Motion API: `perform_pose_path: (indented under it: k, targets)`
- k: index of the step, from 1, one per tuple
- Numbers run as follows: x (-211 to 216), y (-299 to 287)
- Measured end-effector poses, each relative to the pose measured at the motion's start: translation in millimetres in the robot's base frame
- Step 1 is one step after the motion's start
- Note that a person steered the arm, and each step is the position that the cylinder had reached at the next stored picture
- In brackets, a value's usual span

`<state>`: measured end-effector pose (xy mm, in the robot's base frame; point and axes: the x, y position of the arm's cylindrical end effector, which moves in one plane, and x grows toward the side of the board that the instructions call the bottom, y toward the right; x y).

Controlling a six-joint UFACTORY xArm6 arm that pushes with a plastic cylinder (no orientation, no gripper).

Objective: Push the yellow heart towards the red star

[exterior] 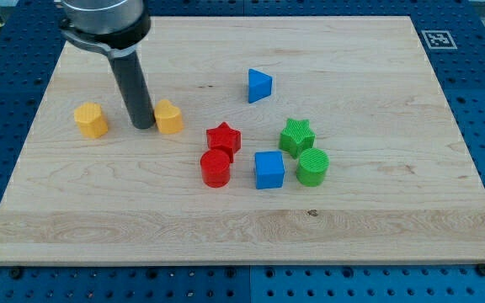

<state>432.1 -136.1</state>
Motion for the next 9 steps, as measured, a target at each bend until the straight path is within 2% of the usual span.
perform_pose_path:
  k: [5, 7, 9]
  targets:
    - [-2, 49]
    - [-32, 45]
    - [-37, 75]
